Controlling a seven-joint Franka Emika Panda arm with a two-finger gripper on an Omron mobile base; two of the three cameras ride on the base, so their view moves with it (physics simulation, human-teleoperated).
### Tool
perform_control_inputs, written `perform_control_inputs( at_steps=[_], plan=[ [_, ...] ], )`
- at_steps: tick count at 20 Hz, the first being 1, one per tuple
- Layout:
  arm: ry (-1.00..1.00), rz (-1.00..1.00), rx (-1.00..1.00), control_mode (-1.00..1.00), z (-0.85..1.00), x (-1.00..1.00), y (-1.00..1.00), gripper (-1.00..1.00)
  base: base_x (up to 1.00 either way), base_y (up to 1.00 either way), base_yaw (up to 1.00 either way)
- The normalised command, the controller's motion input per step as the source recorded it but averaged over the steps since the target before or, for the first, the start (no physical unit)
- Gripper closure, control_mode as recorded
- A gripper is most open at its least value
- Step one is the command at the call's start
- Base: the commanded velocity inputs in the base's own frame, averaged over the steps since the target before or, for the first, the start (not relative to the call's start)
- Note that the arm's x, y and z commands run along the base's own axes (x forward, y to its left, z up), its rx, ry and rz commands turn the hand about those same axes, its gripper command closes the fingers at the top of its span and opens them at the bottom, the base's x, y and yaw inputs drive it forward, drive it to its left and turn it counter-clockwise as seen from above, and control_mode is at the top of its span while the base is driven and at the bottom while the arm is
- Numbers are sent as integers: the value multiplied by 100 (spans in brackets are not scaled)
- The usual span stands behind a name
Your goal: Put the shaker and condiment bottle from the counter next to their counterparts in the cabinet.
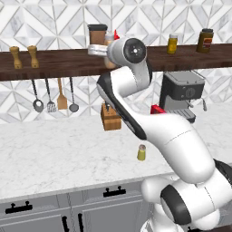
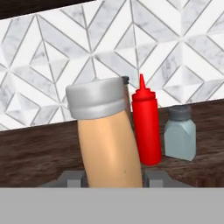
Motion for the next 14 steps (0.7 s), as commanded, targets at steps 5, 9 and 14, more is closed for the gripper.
perform_control_inputs(
  at_steps=[5,9,14],
  plan=[
    [1,-3,0,-100,-13,14,0,100,0,0,0],
    [0,-4,0,-100,-17,9,0,100,0,0,0],
    [0,-3,0,-100,-11,19,0,100,0,0,0]
  ],
)
